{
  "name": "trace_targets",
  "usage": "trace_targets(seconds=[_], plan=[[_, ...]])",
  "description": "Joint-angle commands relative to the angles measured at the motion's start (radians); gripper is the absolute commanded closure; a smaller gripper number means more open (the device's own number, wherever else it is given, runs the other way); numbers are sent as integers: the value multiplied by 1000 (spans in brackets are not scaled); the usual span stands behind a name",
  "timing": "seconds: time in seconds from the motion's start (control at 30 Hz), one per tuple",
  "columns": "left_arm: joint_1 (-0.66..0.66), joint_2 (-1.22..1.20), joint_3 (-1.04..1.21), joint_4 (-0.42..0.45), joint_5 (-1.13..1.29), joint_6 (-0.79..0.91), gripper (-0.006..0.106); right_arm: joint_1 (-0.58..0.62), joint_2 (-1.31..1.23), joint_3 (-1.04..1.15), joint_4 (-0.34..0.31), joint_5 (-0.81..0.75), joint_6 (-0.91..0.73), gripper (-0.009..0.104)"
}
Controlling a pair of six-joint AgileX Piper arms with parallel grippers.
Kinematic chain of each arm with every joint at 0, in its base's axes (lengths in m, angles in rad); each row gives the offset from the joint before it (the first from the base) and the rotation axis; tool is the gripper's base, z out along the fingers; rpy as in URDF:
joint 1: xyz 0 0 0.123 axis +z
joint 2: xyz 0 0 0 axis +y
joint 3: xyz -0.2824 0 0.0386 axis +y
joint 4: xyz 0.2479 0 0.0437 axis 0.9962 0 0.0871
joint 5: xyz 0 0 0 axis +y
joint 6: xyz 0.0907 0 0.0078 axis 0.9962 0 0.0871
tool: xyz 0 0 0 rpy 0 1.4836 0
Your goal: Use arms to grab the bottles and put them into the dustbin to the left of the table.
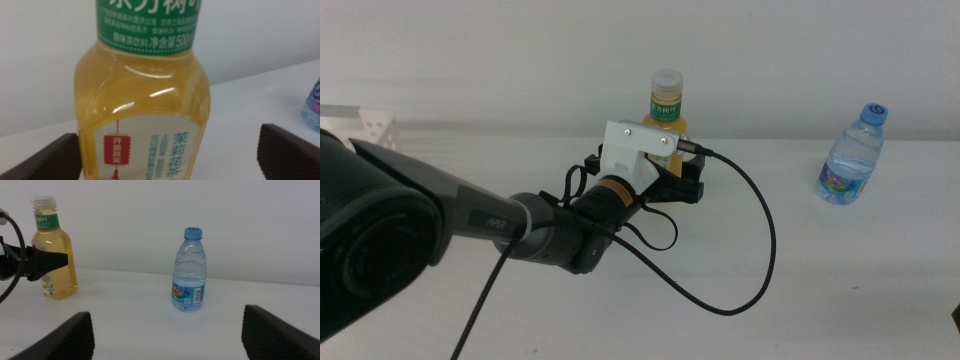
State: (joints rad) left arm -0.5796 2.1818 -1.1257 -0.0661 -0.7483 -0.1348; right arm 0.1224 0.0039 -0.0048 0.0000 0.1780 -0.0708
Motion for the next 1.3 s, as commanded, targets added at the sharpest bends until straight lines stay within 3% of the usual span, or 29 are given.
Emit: trace_targets(seconds=[0.0, 0.2, 0.57, 0.73, 1.0, 1.27], plan=[[2, 3, -7, -1, -18, 0, 7, -2, -40, 43, 0, -7, -2, 16], [2, -25, -7, 59, -24, -4, 7, -2, -40, 43, 0, -7, -2, 16], [2, -26, -7, 48, 7, -4, 7, -2, -40, 43, 0, -7, -2, 16], [0, -26, -7, 52, 12, -84, 7, -2, -40, 43, 0, -7, -2, 16], [0, -26, -7, 168, 14, -117, 7, -2, -40, 43, 0, -7, -2, 16], [2, -1, -7, 136, 19, -125, 7, -2, -40, 43, 0, -7, -2, 16]])
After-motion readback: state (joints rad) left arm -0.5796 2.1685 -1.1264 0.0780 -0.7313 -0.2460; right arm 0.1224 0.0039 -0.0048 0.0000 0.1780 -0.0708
